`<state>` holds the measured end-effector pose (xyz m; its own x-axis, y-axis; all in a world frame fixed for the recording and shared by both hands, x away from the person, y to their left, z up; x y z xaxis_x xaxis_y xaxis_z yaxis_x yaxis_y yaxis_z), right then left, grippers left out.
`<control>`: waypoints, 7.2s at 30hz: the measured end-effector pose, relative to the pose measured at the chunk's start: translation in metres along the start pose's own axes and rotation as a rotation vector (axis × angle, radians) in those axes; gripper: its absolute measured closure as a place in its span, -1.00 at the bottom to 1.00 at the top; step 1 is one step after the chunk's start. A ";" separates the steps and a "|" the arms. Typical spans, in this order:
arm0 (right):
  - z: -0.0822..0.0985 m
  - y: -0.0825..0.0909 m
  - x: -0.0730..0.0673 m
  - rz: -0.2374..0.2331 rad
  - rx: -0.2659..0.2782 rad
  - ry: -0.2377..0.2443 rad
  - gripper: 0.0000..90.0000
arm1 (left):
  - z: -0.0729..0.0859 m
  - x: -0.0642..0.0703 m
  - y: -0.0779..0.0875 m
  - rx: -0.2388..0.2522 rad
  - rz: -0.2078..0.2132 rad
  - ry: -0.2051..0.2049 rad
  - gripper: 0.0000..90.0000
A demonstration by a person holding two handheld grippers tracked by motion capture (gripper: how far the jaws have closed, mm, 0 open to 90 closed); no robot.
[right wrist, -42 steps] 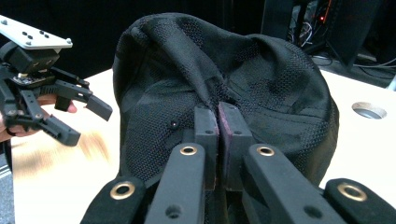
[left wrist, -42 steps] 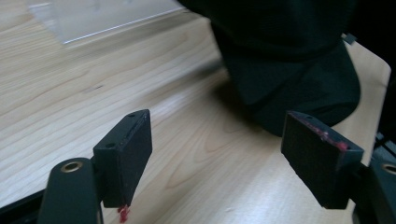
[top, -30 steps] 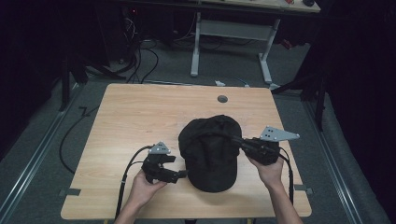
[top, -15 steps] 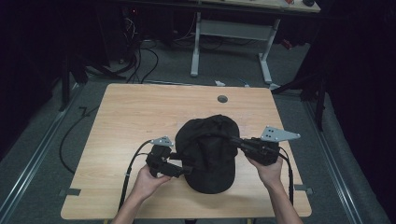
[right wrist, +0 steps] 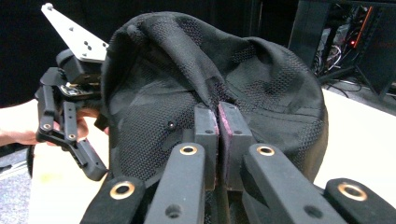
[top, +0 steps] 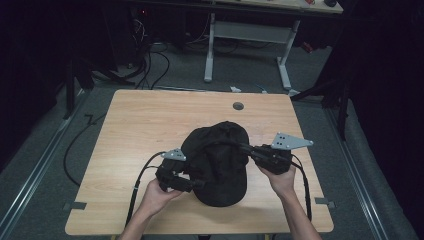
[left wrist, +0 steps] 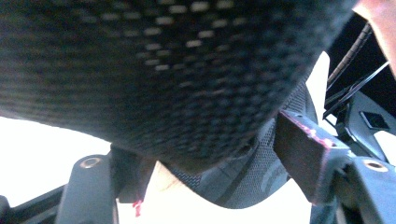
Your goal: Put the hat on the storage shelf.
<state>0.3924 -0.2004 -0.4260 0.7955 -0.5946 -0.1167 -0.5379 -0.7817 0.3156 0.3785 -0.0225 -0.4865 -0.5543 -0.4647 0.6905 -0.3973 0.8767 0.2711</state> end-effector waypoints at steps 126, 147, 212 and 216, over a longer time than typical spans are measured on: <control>0.163 0.031 0.074 0.619 -0.373 -0.266 -0.24 | -0.132 -0.013 0.062 0.381 -0.221 -0.060 0.91; 0.163 0.030 0.074 0.621 -0.374 -0.262 -0.25 | -0.134 -0.040 0.027 0.371 -0.311 -0.076 0.91; 0.163 0.030 0.074 0.621 -0.374 -0.265 -0.25 | -0.101 -0.061 0.006 0.338 -0.358 -0.015 0.02; 0.163 0.030 0.074 0.620 -0.374 -0.266 -0.25 | -0.103 -0.060 0.014 0.339 -0.364 -0.004 -0.19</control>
<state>0.3897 -0.2986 -0.5788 0.2600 -0.9654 -0.0217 -0.6962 -0.2030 0.6885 0.4813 0.0300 -0.4553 -0.3377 -0.7345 0.5886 -0.7810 0.5677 0.2604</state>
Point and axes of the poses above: each handheld gripper's, and its own axes: y roughly backward along the jaws, z roughly out of its underside, x roughly to its right, the point moved 7 cm from there along -y, roughly forward along the jaws, and after that the axes turned 3 degrees about -y, right-handed, at the moved point
